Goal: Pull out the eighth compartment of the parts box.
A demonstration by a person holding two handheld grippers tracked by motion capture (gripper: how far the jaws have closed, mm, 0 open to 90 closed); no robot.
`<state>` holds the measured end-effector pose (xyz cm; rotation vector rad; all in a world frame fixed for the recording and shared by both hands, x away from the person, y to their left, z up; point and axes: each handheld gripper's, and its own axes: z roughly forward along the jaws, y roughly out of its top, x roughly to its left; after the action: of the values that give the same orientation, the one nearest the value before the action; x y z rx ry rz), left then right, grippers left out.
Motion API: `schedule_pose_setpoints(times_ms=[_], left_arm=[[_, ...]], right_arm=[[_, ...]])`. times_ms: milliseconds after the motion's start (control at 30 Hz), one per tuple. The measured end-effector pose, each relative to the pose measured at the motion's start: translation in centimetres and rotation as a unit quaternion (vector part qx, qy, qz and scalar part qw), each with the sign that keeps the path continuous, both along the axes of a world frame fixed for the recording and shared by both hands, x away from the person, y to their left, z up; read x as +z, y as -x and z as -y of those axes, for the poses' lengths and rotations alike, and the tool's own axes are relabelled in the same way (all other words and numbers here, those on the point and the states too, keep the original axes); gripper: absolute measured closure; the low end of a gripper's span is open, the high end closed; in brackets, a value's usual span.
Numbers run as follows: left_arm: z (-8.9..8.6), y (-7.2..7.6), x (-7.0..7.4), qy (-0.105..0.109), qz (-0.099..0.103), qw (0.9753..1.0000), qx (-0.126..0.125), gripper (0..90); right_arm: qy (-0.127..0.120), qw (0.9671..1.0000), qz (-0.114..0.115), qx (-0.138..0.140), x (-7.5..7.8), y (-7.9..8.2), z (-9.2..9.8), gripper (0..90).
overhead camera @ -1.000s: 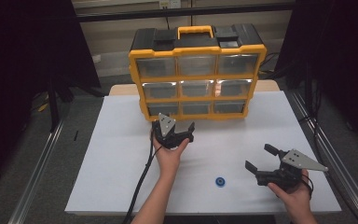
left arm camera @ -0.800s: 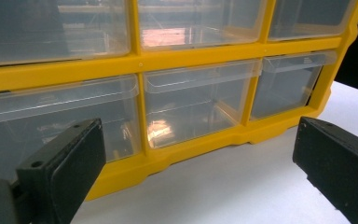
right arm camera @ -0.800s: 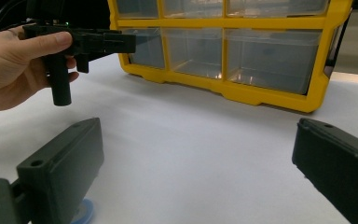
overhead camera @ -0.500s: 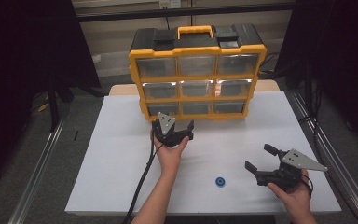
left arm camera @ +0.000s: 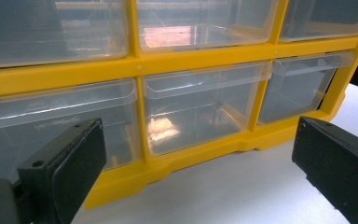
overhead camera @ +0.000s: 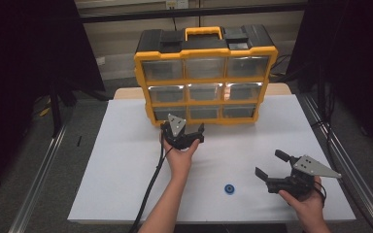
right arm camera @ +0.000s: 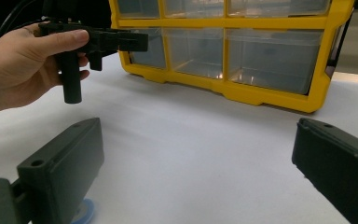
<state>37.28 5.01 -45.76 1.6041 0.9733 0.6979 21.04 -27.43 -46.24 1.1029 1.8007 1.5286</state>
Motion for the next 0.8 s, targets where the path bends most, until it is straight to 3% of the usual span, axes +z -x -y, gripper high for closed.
schedule_pose_setpoints(times_ms=[300,500,800], left_arm=[[0.5,-0.4,-0.1,0.011,0.001,0.9999,0.007,3.3],[1.0,-0.7,0.1,0.002,-0.001,0.9999,0.013,3.3],[1.8,-1.1,0.1,0.008,0.002,0.9998,0.02,3.5]], right_arm=[[0.0,1.0,0.0,0.001,0.0,0.0,0.0,1.8],[-0.001,1.0,-0.001,0.001,0.0,0.0,0.0,1.8],[0.0,1.0,-0.001,0.001,0.0,0.0,0.0,1.8]])
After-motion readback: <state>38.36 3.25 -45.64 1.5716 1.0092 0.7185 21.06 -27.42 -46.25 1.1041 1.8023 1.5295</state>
